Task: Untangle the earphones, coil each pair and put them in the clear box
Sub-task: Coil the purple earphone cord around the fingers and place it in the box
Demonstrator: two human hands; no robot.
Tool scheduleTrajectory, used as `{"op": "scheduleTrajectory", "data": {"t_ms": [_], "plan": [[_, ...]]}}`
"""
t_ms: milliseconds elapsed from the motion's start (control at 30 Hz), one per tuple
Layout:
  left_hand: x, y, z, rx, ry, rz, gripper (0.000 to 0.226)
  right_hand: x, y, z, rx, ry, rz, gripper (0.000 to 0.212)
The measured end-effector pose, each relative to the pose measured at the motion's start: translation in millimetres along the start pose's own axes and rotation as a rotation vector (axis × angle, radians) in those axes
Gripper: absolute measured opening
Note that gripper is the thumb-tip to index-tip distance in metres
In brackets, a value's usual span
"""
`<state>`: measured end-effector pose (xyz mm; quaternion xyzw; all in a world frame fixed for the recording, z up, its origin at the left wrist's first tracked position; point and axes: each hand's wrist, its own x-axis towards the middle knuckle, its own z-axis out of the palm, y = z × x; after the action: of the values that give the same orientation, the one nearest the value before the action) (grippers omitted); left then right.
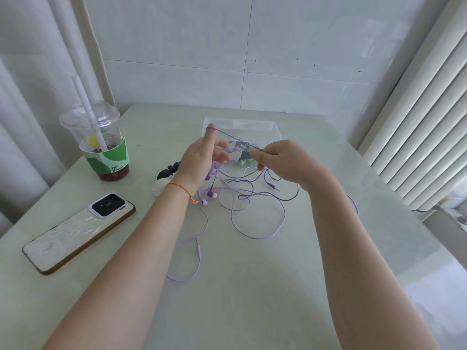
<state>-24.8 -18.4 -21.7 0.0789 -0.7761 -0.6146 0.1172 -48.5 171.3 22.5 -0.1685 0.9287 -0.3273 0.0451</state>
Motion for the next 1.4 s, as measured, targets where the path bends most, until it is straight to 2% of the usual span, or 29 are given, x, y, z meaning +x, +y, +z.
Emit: {"op": "scheduleTrajectory", "data": {"t_ms": [100, 200, 267, 333, 400, 467, 533, 600, 667, 700, 800, 867, 900, 967, 1033, 1133, 1233, 1400], "plan": [[2, 4, 4, -0.009, -0.18, -0.064, 0.074, 0, 0, 0, 0.044, -0.063, 0.073, 0.049], [2, 0, 4, 0.083, -0.248, -0.065, 0.071, 0, 4, -1, 0.041, -0.102, 0.089, 0.046], [0, -9, 1, 0.179, -0.282, -0.019, 0.053, 1, 8, -2, 0.127, -0.099, 0.042, 0.036], [-2, -16, -2, 0.255, -0.316, -0.054, 0.026, 3, 10, -4, 0.303, -0.069, 0.022, 0.03], [-1, -20, -2, 0.36, -0.308, -0.058, 0.014, 4, 9, -6, 0.544, -0.01, 0.046, 0.034], [3, -25, -3, 0.434, -0.262, -0.037, 0.021, 4, 8, -9, 0.747, 0.039, 0.099, 0.039], [7, -30, -4, 0.483, -0.197, -0.037, 0.025, 4, 8, -10, 0.845, 0.072, 0.123, 0.038], [9, -32, -2, 0.501, -0.078, -0.029, 0.023, 4, 10, -9, 0.825, 0.065, 0.104, 0.034], [6, -22, 2, 0.345, 0.031, 0.036, 0.022, 5, 10, -6, 0.741, -0.002, 0.063, 0.031], [4, -16, 4, 0.19, 0.012, 0.066, 0.025, 4, 10, -3, 0.696, -0.051, 0.04, 0.031], [-1, -2, 11, -0.155, -0.293, 0.17, 0.05, 3, 6, 3, 0.609, -0.184, -0.012, 0.031], [-4, -2, 13, -0.203, -0.459, 0.205, 0.056, 3, 4, 6, 0.573, -0.244, -0.041, 0.03], [-7, -3, 14, -0.178, -0.476, 0.192, 0.052, 2, 3, 7, 0.553, -0.27, -0.045, 0.029], [-10, -3, 12, -0.005, -0.398, 0.123, 0.03, 2, 3, 6, 0.522, -0.274, -0.032, 0.026], [-9, -6, 11, 0.112, -0.302, 0.048, 0.015, 2, 4, 3, 0.531, -0.188, -0.025, 0.023], [-4, -11, 5, 0.033, -0.16, -0.008, 0.01, 5, 7, -2, 0.633, 0.023, -0.035, 0.022], [1, -15, 0, 0.099, -0.009, 0.048, 0.007, 6, 7, -6, 0.722, 0.202, -0.073, 0.024], [8, -25, -2, 0.114, 0.063, 0.052, 0.015, 6, -1, -2, 0.712, 0.348, -0.076, 0.025]]}}
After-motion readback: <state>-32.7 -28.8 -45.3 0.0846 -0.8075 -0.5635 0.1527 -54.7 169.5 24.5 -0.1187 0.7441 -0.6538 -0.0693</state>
